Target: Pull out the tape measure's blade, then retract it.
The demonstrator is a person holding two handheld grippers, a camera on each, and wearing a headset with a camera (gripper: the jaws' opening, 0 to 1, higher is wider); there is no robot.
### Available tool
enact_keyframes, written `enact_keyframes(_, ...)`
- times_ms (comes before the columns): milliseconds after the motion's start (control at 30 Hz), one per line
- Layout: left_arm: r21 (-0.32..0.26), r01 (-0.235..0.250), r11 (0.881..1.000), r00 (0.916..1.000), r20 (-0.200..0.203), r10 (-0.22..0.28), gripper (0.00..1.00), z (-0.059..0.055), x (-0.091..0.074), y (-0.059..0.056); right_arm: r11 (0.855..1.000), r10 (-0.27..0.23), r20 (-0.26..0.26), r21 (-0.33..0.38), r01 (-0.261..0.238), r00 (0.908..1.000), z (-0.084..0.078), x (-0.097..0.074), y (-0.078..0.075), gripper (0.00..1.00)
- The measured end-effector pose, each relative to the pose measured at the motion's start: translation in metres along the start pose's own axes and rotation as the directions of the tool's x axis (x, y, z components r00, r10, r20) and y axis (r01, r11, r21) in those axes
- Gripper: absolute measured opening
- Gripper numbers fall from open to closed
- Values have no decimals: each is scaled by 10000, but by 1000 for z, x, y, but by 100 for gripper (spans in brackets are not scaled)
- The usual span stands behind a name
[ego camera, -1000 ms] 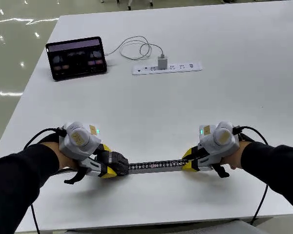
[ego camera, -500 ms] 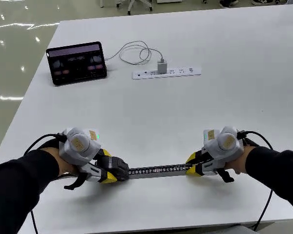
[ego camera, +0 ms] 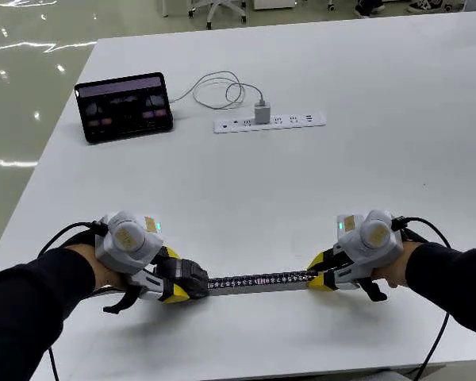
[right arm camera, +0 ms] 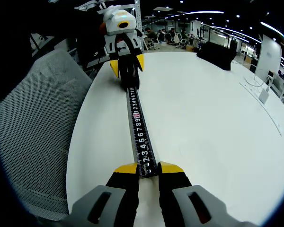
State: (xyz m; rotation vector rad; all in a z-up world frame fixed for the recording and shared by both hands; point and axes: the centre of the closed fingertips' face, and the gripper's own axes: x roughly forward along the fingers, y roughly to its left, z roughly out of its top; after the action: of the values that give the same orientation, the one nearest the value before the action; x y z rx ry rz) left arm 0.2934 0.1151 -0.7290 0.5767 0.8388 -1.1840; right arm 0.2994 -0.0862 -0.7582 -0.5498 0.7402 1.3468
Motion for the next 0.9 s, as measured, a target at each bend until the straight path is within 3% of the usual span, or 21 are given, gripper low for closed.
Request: enact_keyframes(900, -57, -62, 10000, 10000, 30, 62, 35, 0, 0, 0, 9998, -105, 41, 184, 104, 9999, -10, -12, -5, 10)
